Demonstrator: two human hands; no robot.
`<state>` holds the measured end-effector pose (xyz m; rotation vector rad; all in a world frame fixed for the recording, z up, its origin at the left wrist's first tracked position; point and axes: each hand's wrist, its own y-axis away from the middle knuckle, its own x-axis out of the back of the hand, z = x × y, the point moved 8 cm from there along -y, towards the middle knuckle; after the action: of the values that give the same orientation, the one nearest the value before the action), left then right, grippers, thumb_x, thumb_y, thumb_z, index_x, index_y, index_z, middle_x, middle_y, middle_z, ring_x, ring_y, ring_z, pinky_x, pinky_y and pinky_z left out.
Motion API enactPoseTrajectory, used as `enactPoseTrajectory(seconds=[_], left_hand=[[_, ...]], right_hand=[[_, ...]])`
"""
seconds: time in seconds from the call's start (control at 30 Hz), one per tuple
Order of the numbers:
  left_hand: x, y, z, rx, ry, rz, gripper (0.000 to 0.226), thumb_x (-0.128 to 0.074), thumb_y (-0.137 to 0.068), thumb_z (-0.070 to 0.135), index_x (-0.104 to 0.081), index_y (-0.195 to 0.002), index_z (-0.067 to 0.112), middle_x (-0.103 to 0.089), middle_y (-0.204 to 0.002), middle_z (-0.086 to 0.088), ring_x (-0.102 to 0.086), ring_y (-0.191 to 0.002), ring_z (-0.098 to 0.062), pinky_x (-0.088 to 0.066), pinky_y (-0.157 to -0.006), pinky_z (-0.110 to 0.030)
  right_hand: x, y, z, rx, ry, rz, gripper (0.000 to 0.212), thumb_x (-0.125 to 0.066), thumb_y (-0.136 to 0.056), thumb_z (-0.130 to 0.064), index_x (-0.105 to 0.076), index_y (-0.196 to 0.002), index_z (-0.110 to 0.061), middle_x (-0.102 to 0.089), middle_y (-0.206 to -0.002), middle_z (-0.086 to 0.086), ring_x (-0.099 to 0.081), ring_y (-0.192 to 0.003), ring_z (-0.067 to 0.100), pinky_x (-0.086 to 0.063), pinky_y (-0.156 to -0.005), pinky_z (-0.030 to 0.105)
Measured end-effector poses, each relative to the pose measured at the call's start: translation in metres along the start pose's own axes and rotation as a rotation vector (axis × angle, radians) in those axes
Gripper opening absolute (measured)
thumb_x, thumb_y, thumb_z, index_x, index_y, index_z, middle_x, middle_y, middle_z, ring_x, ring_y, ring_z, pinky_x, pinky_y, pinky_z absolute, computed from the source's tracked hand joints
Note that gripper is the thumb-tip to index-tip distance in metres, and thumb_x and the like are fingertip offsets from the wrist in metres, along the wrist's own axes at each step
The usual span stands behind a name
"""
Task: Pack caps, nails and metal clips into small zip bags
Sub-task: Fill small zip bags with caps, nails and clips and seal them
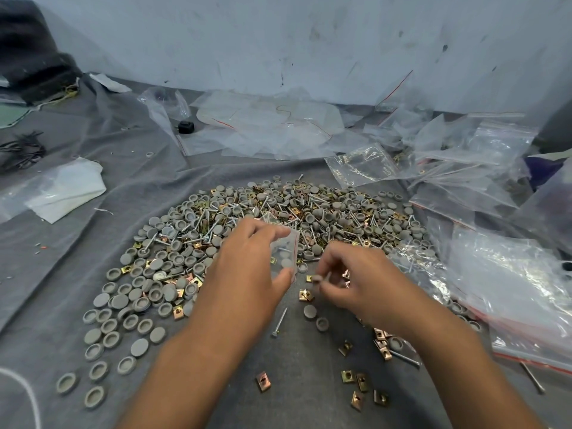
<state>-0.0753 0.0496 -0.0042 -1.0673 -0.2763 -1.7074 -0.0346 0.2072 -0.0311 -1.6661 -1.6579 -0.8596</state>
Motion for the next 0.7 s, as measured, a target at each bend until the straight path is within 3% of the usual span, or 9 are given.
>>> enactPoseTrajectory(seconds=[0.1, 0.17, 0.33, 0.47, 0.7], left_hand=[[-0.001, 0.0, 0.001, -0.007, -0.005, -0.007, 0.052, -0.076, -0.084, 0.029, -0.057, -0.133, 0.035, -0.045, -0.114, 0.019, -0.047, -0.092, -0.003, -0.049, -0.088, -0.03], [-0.002, -0.001, 0.003, -0.014, 0.002, -0.007, 0.051, -0.077, -0.083, 0.029, -0.059, -0.13, 0.034, -0.046, -0.115, 0.018, -0.048, -0.092, -0.003, -0.049, -0.088, -0.029], [-0.004, -0.001, 0.006, -0.033, -0.003, -0.006, 0.045, -0.074, -0.083, 0.023, -0.062, -0.126, 0.029, -0.047, -0.113, 0.017, -0.048, -0.095, -0.003, -0.048, -0.088, -0.028], [-0.001, -0.001, 0.001, -0.009, 0.005, -0.001, 0.052, -0.077, -0.083, 0.028, -0.059, -0.131, 0.033, -0.046, -0.114, 0.019, -0.047, -0.09, -0.002, -0.05, -0.086, -0.029], [-0.005, -0.001, 0.007, -0.028, 0.005, -0.013, 0.05, -0.077, -0.083, 0.027, -0.06, -0.13, 0.031, -0.045, -0.111, 0.019, -0.047, -0.087, -0.002, -0.049, -0.083, -0.028]], right_hand=[[0.027, 0.004, -0.02, 0.155, -0.25, 0.286, 0.015, -0.079, -0.086, -0.023, -0.065, -0.088, -0.03, -0.065, -0.081, -0.012, -0.06, -0.071, 0.006, -0.042, -0.061, 0.012], [0.03, 0.006, -0.037, 0.257, -0.252, 0.37, 0.012, -0.078, -0.086, -0.022, -0.067, -0.09, -0.026, -0.065, -0.084, -0.012, -0.058, -0.074, 0.011, -0.041, -0.064, 0.014], [0.014, 0.005, -0.051, 0.318, -0.006, 0.379, 0.016, -0.079, -0.084, -0.019, -0.071, -0.097, -0.022, -0.065, -0.098, -0.014, -0.054, -0.088, 0.001, -0.048, -0.079, 0.024], [0.025, 0.01, -0.049, 0.323, -0.06, 0.458, 0.018, -0.082, -0.083, -0.021, -0.07, -0.096, -0.023, -0.064, -0.094, -0.016, -0.056, -0.083, 0.002, -0.041, -0.075, 0.012], [0.025, 0.011, -0.054, 0.343, -0.089, 0.466, 0.011, -0.081, -0.084, -0.014, -0.073, -0.089, -0.019, -0.068, -0.085, -0.016, -0.06, -0.077, 0.002, -0.043, -0.071, 0.009]])
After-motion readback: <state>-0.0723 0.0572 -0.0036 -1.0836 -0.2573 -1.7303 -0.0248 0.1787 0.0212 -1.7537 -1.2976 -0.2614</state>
